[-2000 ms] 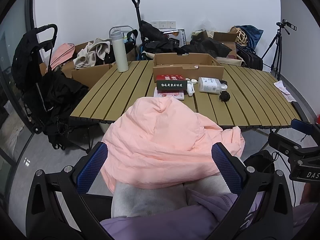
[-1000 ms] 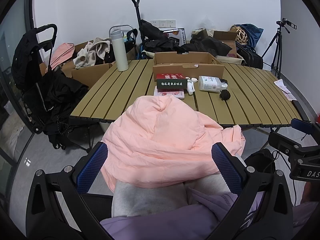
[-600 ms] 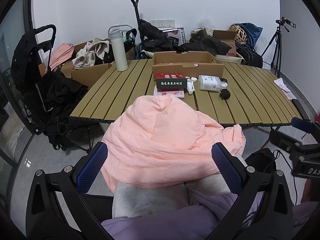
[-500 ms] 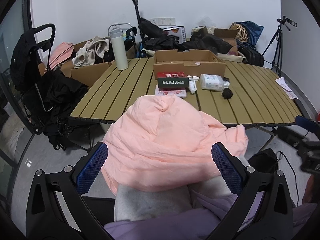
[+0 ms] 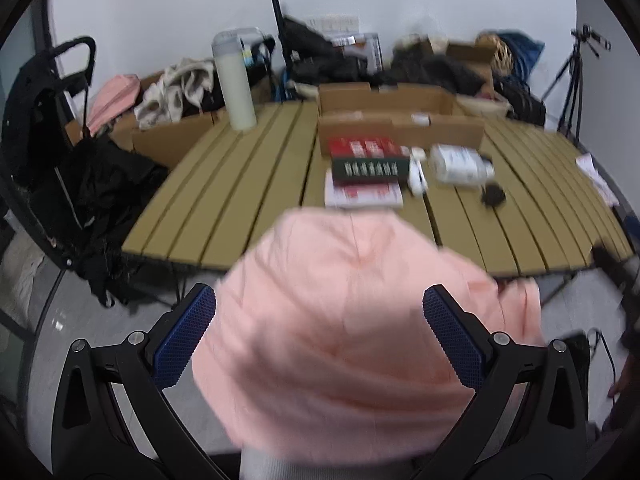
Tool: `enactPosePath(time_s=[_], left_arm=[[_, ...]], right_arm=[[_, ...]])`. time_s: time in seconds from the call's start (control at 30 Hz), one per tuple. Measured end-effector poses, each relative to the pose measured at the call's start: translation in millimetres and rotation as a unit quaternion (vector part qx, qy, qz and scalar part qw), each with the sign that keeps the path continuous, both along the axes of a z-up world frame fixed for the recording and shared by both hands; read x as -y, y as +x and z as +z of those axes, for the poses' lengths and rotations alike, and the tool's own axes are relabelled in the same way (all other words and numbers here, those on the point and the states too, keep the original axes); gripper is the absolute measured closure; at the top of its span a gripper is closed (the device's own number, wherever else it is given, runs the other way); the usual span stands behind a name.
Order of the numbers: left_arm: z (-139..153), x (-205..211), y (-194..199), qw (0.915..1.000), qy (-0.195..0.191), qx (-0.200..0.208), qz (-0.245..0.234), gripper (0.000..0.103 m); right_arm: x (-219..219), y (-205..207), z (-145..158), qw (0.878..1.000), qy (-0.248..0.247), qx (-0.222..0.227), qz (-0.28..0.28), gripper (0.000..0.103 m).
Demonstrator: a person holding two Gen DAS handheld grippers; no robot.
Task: Organize objects
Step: 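Reach the right tool to the red snack box and grasp it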
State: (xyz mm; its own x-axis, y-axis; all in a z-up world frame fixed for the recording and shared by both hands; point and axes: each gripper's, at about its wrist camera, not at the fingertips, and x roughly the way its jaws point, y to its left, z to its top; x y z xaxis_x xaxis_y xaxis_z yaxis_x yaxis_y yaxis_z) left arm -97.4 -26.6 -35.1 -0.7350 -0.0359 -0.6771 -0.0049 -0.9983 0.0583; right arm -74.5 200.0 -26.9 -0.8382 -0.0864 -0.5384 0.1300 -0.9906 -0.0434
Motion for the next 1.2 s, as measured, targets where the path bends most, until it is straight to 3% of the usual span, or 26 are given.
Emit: enactPosePath(time_s=[0.07, 0.1, 0.17, 0.27, 0.33, 0.43, 0.53, 0.6, 0.63, 0.67, 0.73, 0.83, 0.93, 1.03, 1.1, 1.2], left_arm=[[2, 4, -5, 0.9992, 0.016, -0.035, 0.005, 0.0], [2, 6, -12, 0.9991, 0.028, -0.034, -0.001, 0.0], [-2, 5, -31, 0.9985, 0.047, 0.009, -0.028, 0.0], [-8, 7, -66, 0.9959, 0.059, 0.061, -0.031, 0.0], [-6, 9, -92, 0.9964, 0.055, 0.058, -0.028, 0.0], [-4, 15, -133, 0.9967, 0.054, 0.052, -0.03, 0.0], [-13, 22, -178, 0.9947, 0.07, 0.065, -0.037, 0.003], [-24, 25, -205, 0.9903, 0.095, 0.088, -0.05, 0.008], [-31, 26, -217, 0.9872, 0.109, 0.102, -0.056, 0.016], [-38, 28, -228, 0.9837, 0.123, 0.117, -0.059, 0.03], [-54, 30, -245, 0.9763, 0.149, 0.147, -0.057, 0.046], [-71, 32, -260, 0.9668, 0.181, 0.169, -0.062, 0.05], [-82, 30, -269, 0.9534, 0.228, 0.181, -0.079, 0.053], [-81, 28, -269, 0.9553, 0.228, 0.173, -0.076, 0.056], [-73, 26, -263, 0.96, 0.216, 0.163, -0.073, 0.064], [-55, 24, -245, 0.9621, 0.213, 0.153, -0.074, 0.066]], right_arm=[[8, -15, -13, 0.998, 0.012, 0.053, 0.009, 0.0], [10, -25, -23, 0.995, 0.018, 0.096, 0.002, 0.0], [10, -42, -31, 0.992, 0.005, 0.125, 0.002, 0.001], [12, -71, -27, 0.992, -0.009, 0.122, 0.005, 0.007], [16, -93, -25, 0.991, -0.023, 0.132, 0.021, 0.007], [26, -136, -20, 0.988, -0.051, 0.132, 0.056, 0.031], [43, -189, -22, 0.983, -0.078, 0.141, 0.084, 0.031], [59, -225, -34, 0.975, -0.097, 0.163, 0.114, 0.031], [64, -238, -39, 0.973, -0.102, 0.169, 0.117, 0.032], [69, -252, -46, 0.972, -0.105, 0.177, 0.118, 0.038], [81, -279, -62, 0.964, -0.106, 0.211, 0.119, 0.053], [88, -289, -77, 0.958, -0.111, 0.23, 0.129, 0.061], [84, -298, -90, 0.955, -0.124, 0.241, 0.123, 0.062], [80, -303, -95, 0.951, -0.14, 0.25, 0.118, 0.063], [77, -301, -93, 0.949, -0.152, 0.252, 0.114, 0.071], [77, -291, -77, 0.953, -0.145, 0.239, 0.117, 0.075]])
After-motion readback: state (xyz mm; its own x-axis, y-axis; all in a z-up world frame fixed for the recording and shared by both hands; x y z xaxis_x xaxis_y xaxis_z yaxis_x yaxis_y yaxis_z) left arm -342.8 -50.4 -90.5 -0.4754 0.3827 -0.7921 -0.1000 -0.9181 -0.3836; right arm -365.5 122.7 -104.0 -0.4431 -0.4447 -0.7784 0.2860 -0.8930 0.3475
